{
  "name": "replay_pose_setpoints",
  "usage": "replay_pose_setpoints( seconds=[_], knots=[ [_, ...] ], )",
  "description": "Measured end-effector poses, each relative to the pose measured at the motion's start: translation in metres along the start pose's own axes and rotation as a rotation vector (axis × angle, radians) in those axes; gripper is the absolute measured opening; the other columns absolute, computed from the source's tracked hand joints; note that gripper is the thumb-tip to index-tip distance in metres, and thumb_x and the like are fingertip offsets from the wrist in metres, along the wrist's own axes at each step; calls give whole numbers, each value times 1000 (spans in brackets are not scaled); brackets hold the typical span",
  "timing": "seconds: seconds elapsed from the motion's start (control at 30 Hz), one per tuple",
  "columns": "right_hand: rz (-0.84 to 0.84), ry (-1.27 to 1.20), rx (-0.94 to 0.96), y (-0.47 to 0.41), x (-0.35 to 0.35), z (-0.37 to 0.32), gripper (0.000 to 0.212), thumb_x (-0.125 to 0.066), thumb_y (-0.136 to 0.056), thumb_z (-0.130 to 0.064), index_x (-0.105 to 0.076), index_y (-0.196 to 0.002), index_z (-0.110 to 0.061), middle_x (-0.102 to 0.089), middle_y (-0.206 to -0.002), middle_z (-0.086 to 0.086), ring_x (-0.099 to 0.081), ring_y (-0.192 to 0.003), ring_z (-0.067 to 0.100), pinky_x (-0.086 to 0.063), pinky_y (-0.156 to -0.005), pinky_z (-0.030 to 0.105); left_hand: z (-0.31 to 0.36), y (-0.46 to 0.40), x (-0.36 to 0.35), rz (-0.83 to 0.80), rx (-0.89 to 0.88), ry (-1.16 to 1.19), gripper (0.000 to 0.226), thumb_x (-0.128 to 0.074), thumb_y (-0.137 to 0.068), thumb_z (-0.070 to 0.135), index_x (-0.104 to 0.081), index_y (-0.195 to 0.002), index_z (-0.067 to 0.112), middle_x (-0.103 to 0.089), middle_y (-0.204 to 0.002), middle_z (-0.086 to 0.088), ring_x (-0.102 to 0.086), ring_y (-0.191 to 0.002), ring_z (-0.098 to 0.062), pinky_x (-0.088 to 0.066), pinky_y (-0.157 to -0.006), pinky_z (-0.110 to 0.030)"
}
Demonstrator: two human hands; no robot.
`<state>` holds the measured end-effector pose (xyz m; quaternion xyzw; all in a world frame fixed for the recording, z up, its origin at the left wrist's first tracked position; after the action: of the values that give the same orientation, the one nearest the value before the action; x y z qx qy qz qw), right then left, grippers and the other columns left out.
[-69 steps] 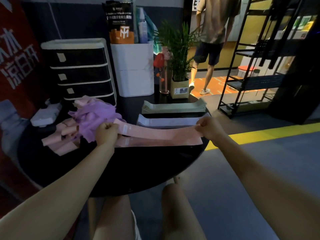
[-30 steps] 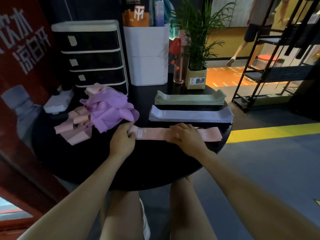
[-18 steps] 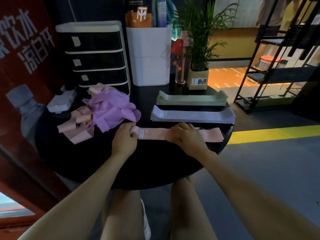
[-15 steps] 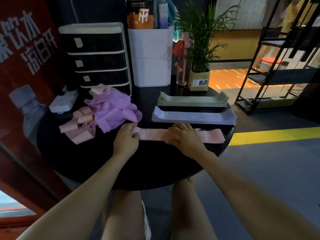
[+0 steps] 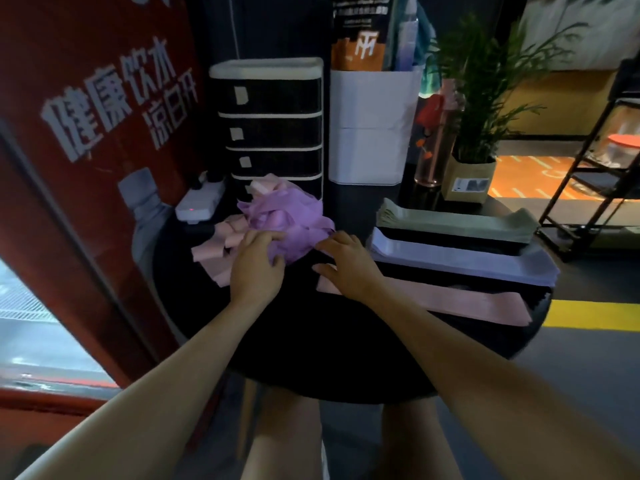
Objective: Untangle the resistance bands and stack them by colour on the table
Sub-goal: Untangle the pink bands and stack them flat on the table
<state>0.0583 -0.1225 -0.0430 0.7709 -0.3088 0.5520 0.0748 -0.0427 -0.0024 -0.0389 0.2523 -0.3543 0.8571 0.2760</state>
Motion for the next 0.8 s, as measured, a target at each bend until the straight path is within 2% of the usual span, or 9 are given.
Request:
replay_pose_setpoints(
  seconds=[0.07, 0.23, 0.33, 0.43, 0.5, 0.6, 0.63, 0.73, 0.8],
  knots=[
    [-7, -19, 36, -12, -7, -12, 45, -60, -88, -31, -52, -129, -14, -47, -133, 10, -40, -123, 29, -34, -104, 38, -19, -1, 11, -28, 6, -49, 35, -60, -79, 2, -61, -113, 9, -52, -118, -12, -46, -117, -27, -40, -95, -35],
    [1, -83, 106, -35, -23, -39, 41, -60, -87, -25, -55, -126, -11, -50, -126, 12, -46, -115, 33, -36, -98, 42, -66, 0, 25, -150, 94, -285, 43, -69, -76, 17, -58, -117, 7, -54, -119, -15, -49, -113, -35, -46, -90, -45],
    [2, -93, 140, -43, -30, -51, 42, -61, -86, -23, -54, -127, -13, -49, -129, 11, -45, -117, 31, -36, -99, 40, -81, 2, 27, -200, 155, -242, 49, -71, -78, 25, -55, -124, 15, -53, -118, -10, -50, -112, -32, -46, -91, -43],
    [-8, -114, 148, -52, -33, -57, 43, -61, -86, -22, -54, -128, -12, -49, -131, 12, -44, -119, 31, -33, -101, 38, -86, 2, 25, -215, 146, -195, 45, -69, -82, 26, -57, -124, 17, -56, -109, -10, -55, -105, -30, -48, -88, -41],
    [-24, -107, 149, -59, -36, -59, 43, -62, -86, -23, -54, -127, -13, -50, -130, 12, -43, -121, 31, -33, -103, 40, -87, -1, 25, -203, 142, -159, 33, -64, -85, 22, -62, -117, 15, -58, -103, -9, -58, -99, -29, -49, -83, -38],
    [-27, -116, 146, -65, -37, -58, 42, -61, -86, -22, -55, -127, -14, -50, -128, 12, -43, -122, 31, -36, -102, 42, -87, -9, 30, -181, 146, -80, 5, -58, -90, 17, -63, -88, 17, -58, -88, -5, -59, -85, -27, -45, -68, -33],
    [-28, -127, 149, -68, -36, -59, 41, -61, -86, -20, -56, -126, -14, -51, -127, 13, -44, -120, 30, -37, -101, 41, -86, -13, 33, -152, 142, -53, 10, -58, -90, 17, -59, -80, 15, -58, -83, -4, -59, -81, -25, -42, -65, -31],
    [-17, -186, 150, -78, -31, -61, 36, -60, -86, -14, -59, -121, -8, -58, -120, 14, -53, -110, 28, -44, -94, 39, -72, -29, 45, -92, 93, 63, 13, -57, -91, 15, -57, -81, 7, -59, -82, -4, -56, -78, -14, -40, -64, -16],
    [-14, -276, 124, -86, -26, -62, 28, -59, -86, -9, -63, -114, -4, -65, -110, 11, -60, -99, 24, -49, -88, 37, -57, -41, 54, -96, 58, 142, 9, -57, -91, 10, -58, -83, 8, -58, -78, 0, -52, -70, -1, -37, -60, -8]
  ],
)
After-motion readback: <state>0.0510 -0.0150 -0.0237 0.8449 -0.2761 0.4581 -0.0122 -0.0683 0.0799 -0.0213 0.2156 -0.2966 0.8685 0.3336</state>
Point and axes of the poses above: each hand's wrist, its own y-axis away from the middle knuckle, its own x-axis out of the back of the hand, z = x × y, the point moved 7 cm from there along -y, towards the middle knuckle
